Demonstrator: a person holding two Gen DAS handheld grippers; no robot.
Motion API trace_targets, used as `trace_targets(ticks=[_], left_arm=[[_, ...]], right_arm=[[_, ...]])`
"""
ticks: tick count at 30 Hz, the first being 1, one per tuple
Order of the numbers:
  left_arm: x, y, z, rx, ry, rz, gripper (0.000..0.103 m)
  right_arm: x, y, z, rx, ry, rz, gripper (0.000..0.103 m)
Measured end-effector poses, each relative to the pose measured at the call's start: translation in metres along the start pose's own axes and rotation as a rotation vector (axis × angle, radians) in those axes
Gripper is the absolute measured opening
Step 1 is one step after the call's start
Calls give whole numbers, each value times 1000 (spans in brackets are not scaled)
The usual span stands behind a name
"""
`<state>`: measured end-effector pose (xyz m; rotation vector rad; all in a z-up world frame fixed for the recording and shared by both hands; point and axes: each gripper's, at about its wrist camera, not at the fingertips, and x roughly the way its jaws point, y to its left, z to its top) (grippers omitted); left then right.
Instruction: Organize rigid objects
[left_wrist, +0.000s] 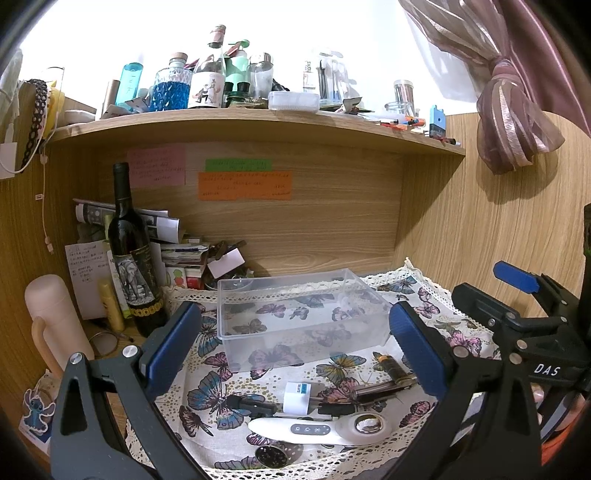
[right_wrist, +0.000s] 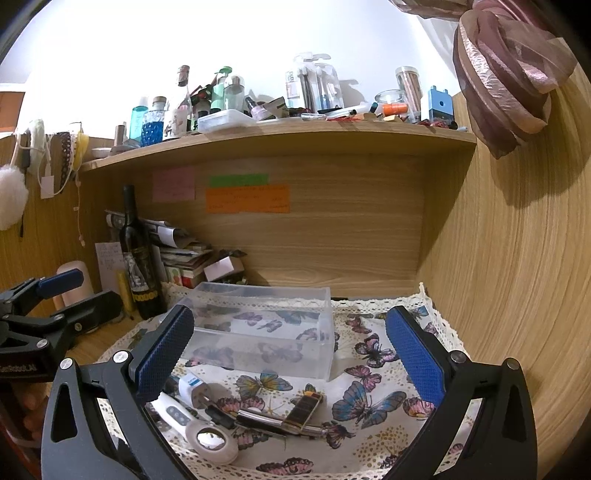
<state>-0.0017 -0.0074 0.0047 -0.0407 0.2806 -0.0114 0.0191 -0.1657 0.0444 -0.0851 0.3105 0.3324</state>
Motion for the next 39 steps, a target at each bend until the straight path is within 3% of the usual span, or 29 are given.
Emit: trace_targets(ticks=[39], left_arm=[[0, -2, 0, -5, 6, -28, 103]], right_arm=[[0, 6, 0, 6, 2, 8, 103]])
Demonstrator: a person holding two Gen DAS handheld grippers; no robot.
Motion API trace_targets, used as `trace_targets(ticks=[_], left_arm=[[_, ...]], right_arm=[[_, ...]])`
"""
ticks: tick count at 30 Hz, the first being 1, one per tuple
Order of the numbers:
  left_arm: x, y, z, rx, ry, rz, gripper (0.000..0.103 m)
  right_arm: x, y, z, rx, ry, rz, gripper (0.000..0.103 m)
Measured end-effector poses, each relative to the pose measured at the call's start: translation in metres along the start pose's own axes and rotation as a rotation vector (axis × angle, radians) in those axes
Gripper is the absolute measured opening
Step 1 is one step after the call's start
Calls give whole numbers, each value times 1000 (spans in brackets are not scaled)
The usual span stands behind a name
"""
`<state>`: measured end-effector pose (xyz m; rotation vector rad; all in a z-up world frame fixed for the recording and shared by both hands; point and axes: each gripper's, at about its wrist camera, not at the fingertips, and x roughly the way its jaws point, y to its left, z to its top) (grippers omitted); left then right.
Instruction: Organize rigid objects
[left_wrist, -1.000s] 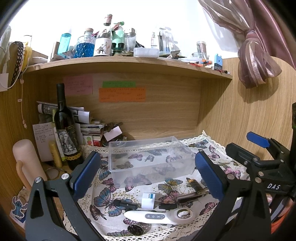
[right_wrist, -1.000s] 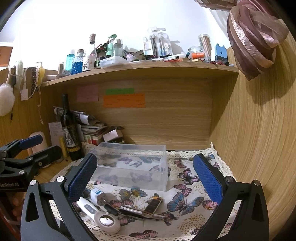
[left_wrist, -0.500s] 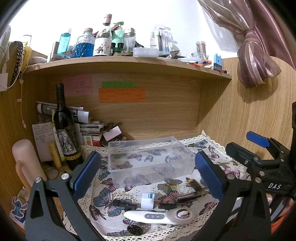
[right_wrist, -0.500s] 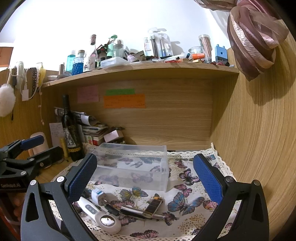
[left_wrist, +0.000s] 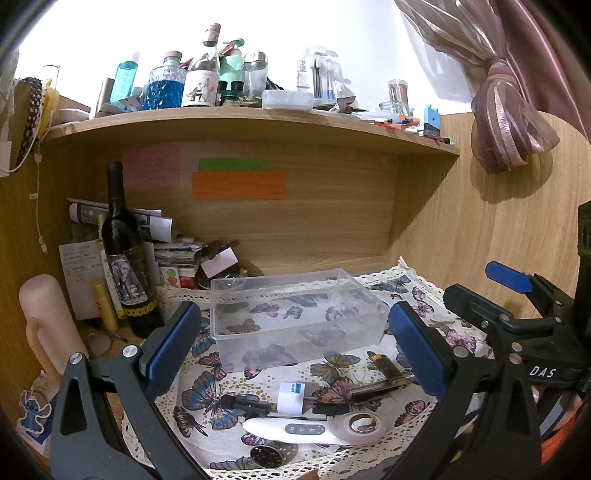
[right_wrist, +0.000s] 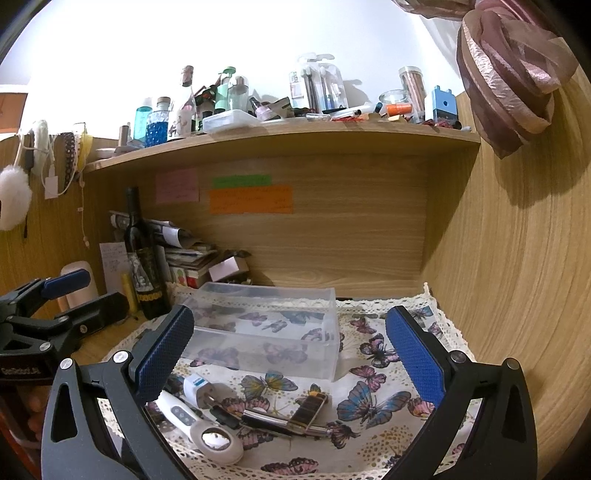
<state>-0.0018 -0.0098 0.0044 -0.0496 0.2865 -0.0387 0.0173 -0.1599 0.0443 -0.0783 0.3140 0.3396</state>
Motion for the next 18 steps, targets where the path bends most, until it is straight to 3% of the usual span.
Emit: trace_targets(ticks=[7, 10, 18], left_arm=[[4, 3, -4, -7, 11, -16, 102], [7, 7, -7, -12, 29, -2, 90], [26, 30, -30, -69, 148, 32, 80]], right_arm=[[6, -5, -4, 13, 12, -10, 103], [9, -9, -7, 26, 25, -10, 103], [25, -21, -23, 38, 123, -13, 80]])
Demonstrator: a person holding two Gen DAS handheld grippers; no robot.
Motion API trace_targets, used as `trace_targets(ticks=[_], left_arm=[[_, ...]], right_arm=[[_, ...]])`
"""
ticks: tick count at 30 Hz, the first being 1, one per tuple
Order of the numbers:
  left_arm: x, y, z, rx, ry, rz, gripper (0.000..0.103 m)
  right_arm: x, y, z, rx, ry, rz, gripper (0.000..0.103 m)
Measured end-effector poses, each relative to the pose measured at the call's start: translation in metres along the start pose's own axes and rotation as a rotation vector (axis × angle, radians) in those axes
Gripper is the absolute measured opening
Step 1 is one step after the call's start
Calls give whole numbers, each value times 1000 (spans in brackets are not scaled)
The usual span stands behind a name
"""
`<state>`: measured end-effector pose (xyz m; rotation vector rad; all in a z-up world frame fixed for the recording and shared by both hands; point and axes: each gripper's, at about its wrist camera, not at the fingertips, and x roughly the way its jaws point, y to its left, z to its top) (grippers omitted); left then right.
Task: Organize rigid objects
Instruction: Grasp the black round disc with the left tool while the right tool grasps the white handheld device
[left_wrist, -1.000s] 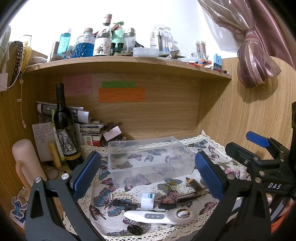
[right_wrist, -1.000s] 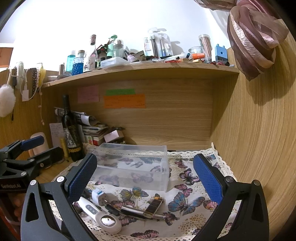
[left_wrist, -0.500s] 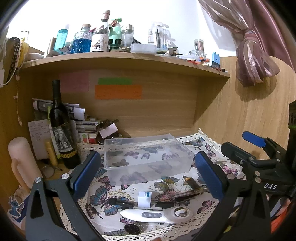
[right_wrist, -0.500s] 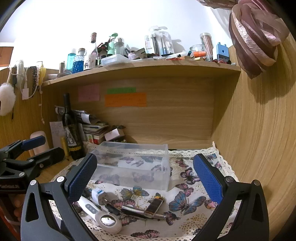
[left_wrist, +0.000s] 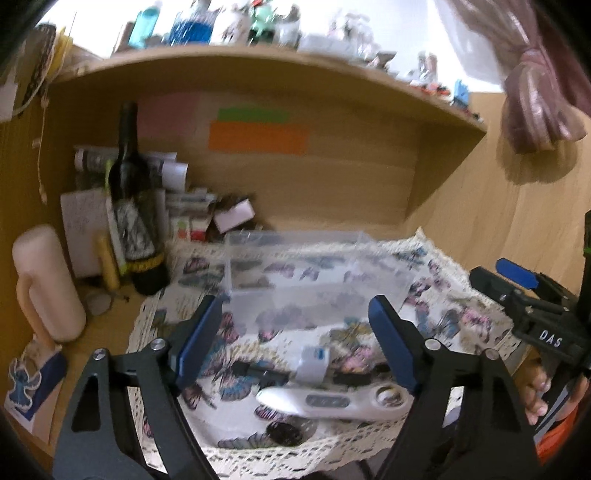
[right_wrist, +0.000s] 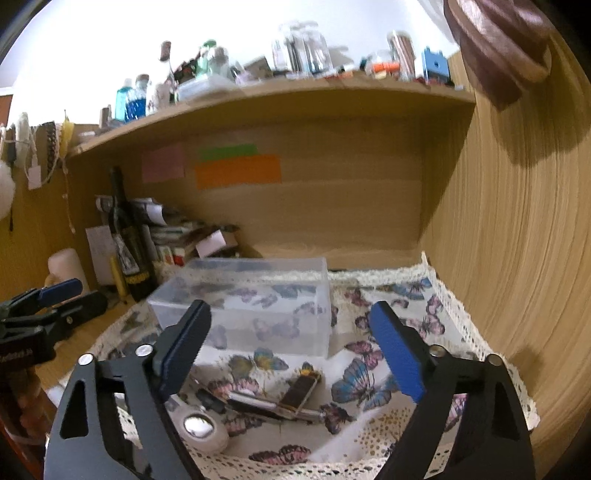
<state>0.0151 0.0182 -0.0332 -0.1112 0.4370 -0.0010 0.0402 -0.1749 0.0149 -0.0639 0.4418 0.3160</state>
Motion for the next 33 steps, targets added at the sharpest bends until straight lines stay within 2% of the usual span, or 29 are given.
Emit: trace_targets(ticks=[5, 12, 18, 22, 26, 30, 33], left_arm=[[17, 12, -25, -19, 110, 10, 70], [30, 13, -61, -46, 245, -11, 60], [41, 12, -79, -57, 311, -20, 56], [51, 13, -88, -61, 343, -19, 46], [50, 12, -91, -43, 328, -16, 33], [49, 13, -91, -46, 323, -20, 33], [47, 12, -91, -44, 319, -22, 33]], right_arm=[[14, -6, -17, 8, 104, 29, 65], [28, 9, -43, -8, 211, 121, 64], [42, 28, -62, -28, 286, 205, 64], [53, 39, -73, -46, 338, 257, 64], [62, 43, -78, -28, 362, 299, 64], [66, 45, -78, -5, 377, 331, 64], [65, 52, -79, -35, 386, 347, 64]])
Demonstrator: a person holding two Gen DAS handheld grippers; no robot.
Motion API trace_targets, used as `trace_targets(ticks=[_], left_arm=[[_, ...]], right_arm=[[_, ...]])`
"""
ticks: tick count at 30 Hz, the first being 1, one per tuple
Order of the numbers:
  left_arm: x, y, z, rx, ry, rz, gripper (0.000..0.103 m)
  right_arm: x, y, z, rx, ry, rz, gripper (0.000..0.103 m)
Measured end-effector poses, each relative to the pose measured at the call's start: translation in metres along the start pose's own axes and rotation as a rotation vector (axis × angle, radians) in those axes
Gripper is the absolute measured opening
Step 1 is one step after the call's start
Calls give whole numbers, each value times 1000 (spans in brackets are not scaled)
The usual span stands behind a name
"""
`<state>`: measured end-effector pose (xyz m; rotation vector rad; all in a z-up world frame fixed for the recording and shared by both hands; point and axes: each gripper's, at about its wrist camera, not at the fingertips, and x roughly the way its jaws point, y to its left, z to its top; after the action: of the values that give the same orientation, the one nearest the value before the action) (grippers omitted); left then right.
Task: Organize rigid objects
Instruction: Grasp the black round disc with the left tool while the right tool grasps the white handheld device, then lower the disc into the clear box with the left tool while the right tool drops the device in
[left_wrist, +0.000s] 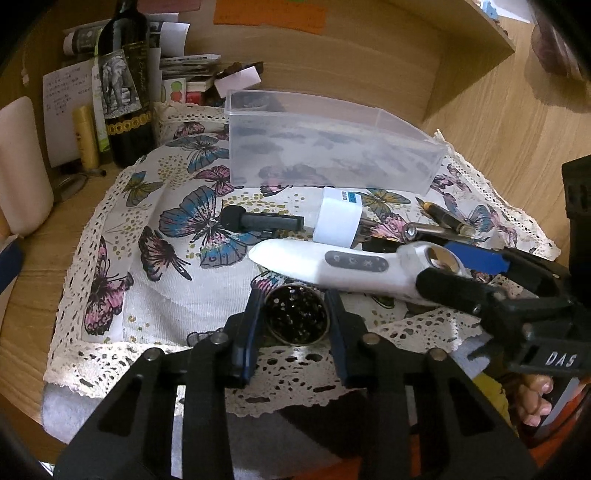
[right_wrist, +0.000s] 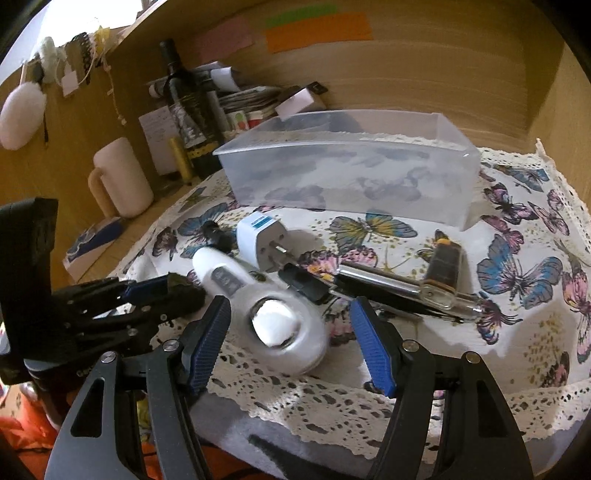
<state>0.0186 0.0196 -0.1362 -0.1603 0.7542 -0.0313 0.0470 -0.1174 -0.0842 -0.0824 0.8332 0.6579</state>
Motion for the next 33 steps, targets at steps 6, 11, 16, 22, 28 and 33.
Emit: trace_targets(ticks=[6, 11, 16, 22, 28, 33], left_arm=[[-7, 0, -1, -3, -16, 2, 33], [-10, 3, 3, -13, -28, 9, 33], [-13, 0, 6, -4, -39, 9, 33], [-20, -7, 15, 15, -70, 5, 33], [-30, -10, 31, 31, -126, 10, 33], [-40, -11, 48, 48, -178, 16, 33]], right_arm=[[17, 6, 0, -16, 39, 4, 64], [21, 0, 1, 25, 26, 34, 52], [12, 0, -2, 10, 10, 26, 49], [-8, -1, 1, -5, -41, 21, 46], [-32, -1, 14, -20, -132, 4, 41], [-41, -3, 27, -24, -179, 0, 40]])
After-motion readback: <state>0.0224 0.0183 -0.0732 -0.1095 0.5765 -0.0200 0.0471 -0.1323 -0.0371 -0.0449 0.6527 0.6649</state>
